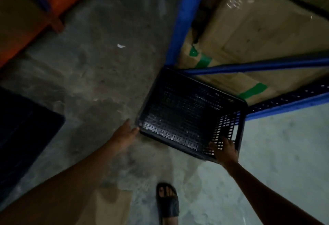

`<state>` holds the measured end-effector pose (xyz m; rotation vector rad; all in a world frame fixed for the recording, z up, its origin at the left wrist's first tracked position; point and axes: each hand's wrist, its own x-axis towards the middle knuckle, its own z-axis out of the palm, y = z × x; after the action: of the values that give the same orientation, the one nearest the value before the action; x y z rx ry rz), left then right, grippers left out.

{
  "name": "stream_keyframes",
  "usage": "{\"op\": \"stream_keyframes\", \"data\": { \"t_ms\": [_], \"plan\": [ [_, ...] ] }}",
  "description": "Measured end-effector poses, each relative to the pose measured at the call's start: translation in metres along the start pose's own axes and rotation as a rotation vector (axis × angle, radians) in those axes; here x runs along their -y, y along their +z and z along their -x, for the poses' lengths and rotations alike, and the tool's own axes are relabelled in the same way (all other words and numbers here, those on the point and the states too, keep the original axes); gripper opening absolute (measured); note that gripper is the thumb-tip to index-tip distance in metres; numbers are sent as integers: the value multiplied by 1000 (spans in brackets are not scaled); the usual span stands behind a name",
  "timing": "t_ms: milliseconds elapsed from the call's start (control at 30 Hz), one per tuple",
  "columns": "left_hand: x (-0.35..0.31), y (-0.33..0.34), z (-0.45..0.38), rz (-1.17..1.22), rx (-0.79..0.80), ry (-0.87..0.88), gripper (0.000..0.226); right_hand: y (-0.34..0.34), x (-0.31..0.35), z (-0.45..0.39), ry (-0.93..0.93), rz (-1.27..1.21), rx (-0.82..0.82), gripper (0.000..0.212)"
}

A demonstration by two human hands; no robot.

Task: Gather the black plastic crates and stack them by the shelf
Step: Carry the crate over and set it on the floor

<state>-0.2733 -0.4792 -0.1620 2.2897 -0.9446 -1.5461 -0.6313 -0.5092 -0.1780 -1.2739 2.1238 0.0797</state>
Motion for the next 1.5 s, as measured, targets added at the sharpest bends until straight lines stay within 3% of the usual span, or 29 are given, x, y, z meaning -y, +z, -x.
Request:
{"op": "stream_keyframes", "data": {
  "t_ms": [200,300,367,467,567,700,867,967,1067,1200,1500],
  "plan": [
    [-10,58,-95,50,-175,-36,83,3,-81,-84,264,-281,-112,92],
    [-1,75,-114,45,-386,5,52,13,-104,-102,246,-462,4,51],
    [6,74,-115,83,-457,19,41,16,-111,-106,210,-453,-31,29],
    [3,65,-99,27,-480,29,29,5,-106,-97,207,-494,-103,22],
    [0,55,-74,118,-520,-42,28,-10,-87,-71,190,-516,-146,19],
    [17,18,-13,304,-600,-168,25,-38,-47,-22,90,-490,-152,13],
    [29,-56,106,303,-677,-188,19,-86,32,45,-68,-452,-112,13],
    [24,-102,164,353,-822,-220,28,-109,82,77,-200,-430,-71,22],
    [29,-150,214,404,-940,-319,17,-116,122,87,-347,-332,-63,16],
    [63,-221,271,522,-1082,-374,10,-121,230,161,-484,-321,-52,13],
    [203,-331,346,634,-1200,-409,27,-21,401,271,-662,-278,88,25]
  ]
}}
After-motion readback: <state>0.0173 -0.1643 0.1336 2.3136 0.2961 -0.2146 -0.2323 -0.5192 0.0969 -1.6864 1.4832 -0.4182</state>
